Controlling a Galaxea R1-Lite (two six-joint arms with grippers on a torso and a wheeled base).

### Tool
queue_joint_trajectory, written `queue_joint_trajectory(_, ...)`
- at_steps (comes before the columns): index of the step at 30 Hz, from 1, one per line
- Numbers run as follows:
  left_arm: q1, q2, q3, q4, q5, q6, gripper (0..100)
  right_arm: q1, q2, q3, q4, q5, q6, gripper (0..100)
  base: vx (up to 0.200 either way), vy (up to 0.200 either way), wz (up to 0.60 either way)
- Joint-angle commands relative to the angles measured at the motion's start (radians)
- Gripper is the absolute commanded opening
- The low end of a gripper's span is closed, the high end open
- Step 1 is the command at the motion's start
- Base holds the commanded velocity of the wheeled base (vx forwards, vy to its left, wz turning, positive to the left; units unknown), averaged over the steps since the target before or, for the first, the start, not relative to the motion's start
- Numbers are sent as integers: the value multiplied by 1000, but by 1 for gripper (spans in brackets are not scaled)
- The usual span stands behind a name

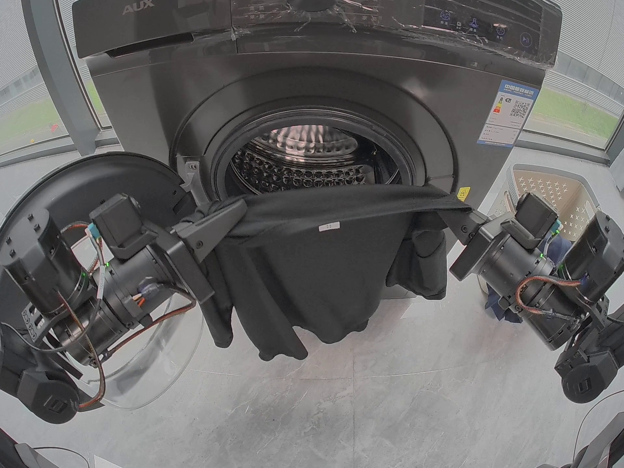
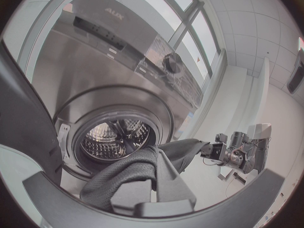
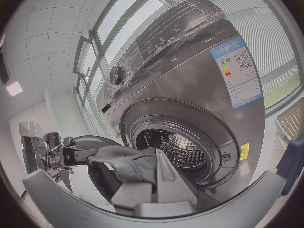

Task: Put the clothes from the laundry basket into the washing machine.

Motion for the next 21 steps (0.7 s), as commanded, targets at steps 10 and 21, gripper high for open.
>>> queue_joint_trajectory(10, -3, 2, -18, -52, 28, 0, 0, -2, -19, -1, -9, 2, -2, 0, 0, 0, 0)
queue_joint_trajectory(21, -21, -25, 31, -97, 32, 1, 0, 18, -13, 9, -10, 2, -4, 0, 0, 0, 0)
